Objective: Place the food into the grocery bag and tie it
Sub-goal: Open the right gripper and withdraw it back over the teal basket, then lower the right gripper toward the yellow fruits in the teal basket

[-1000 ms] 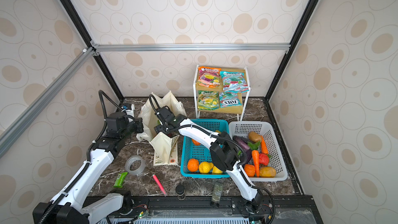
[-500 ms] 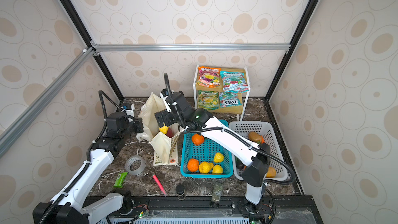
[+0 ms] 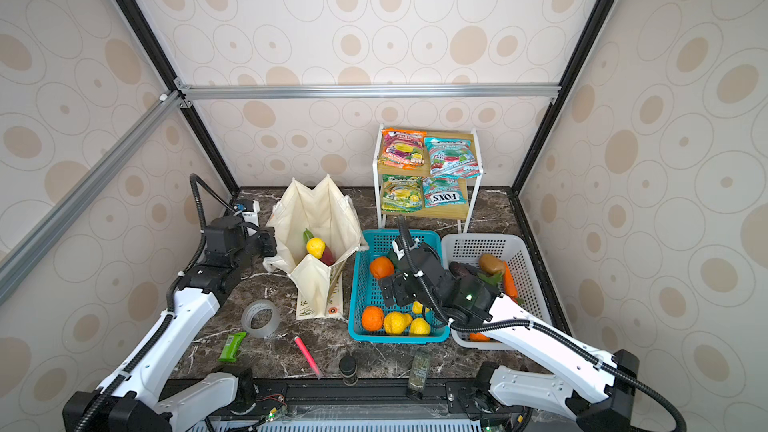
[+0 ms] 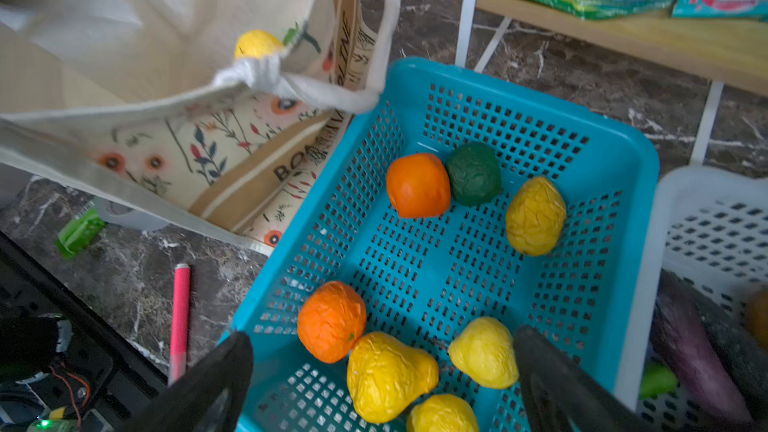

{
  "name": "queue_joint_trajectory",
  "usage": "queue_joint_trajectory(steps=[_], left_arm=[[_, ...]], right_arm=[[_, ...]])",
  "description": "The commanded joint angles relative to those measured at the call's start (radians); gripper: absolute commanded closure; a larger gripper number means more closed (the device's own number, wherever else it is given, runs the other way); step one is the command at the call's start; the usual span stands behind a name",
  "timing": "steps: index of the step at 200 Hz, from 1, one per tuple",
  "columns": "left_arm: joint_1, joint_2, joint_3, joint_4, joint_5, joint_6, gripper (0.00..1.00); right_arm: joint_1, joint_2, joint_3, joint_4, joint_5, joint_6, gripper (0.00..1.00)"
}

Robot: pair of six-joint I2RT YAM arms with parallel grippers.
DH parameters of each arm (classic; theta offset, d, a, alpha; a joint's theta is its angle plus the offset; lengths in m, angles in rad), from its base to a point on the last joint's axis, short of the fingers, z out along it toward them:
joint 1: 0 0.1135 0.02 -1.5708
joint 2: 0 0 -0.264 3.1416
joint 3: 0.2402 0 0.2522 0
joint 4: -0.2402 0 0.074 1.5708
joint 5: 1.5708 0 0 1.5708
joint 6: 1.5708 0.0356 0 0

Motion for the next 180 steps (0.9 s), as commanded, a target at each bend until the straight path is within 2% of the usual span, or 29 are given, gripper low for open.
queue_joint_trajectory(steps=[1, 45, 88, 147, 180], left_arm=[[0.006, -0.017, 0.015, 0.044, 0.008, -0.004, 1.0], [0.006, -0.014, 0.016, 0.041, 0.006, -0.002, 1.0], [0.006, -0.009, 0.017, 0.04, 0.007, -0.002, 1.0], [0.006, -0.005, 0.017, 0.038, 0.007, -0.002, 1.0], [0.005, -0.006, 0.016, 0.04, 0.003, -0.002, 1.0]], right_arm=[[-0.002, 0.01, -0.046, -0.049, -0.033, 0.049, 0.01], [-0.005, 0.103, -0.076, -0.104, -0.115, 0.091, 0.14], [-0.013, 0.2, -0.149, -0.066, -0.236, 0.067, 0.15], [-0.097, 0.307, -0.204, 0.018, -0.338, 0.005, 0.15], [-0.113, 0.361, -0.197, 0.056, -0.346, -0.015, 0.23]])
